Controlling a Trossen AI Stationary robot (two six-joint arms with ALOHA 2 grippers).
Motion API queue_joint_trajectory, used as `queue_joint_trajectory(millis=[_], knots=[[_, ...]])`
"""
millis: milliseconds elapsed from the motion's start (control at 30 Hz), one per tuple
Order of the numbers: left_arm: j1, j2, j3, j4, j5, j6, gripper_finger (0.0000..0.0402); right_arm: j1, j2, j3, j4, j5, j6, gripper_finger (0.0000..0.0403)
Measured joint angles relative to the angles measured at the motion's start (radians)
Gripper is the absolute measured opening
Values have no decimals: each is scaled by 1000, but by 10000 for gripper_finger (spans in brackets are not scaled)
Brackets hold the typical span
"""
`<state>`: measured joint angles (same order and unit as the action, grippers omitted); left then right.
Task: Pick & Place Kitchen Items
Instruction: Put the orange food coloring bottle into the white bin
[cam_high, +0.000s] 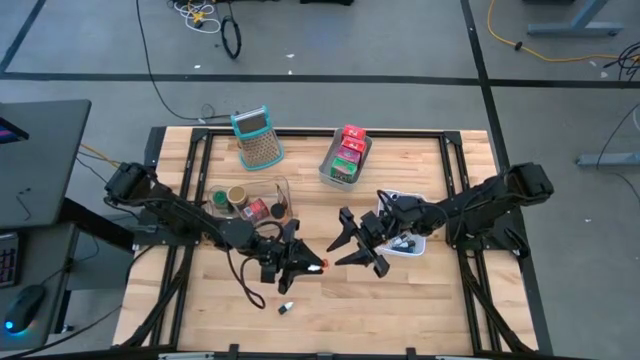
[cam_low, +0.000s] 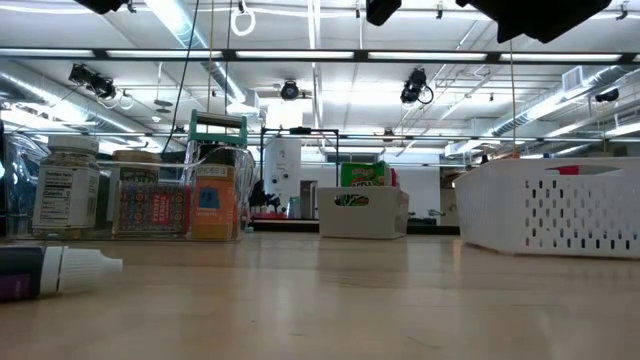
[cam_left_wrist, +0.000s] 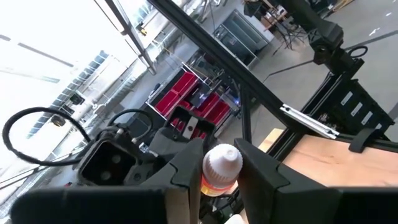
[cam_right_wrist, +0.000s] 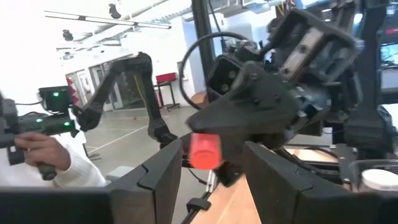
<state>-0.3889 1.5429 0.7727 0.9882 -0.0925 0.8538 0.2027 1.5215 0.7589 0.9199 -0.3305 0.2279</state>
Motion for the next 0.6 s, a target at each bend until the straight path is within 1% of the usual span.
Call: queue_joint_trajectory(millis=[200, 333, 467, 600], knots=[[0, 1, 0, 15, 0, 49, 90, 5, 0, 0, 1, 1, 0, 181], [9, 1, 0, 21, 3, 48, 87, 5, 0, 0, 0, 73, 2, 181], [25, 1, 0, 20, 3, 28, 88, 8, 0, 0, 0, 79, 6, 181], [35, 1, 0, 22, 16, 49, 89, 14, 0, 0, 0, 79, 8, 181]])
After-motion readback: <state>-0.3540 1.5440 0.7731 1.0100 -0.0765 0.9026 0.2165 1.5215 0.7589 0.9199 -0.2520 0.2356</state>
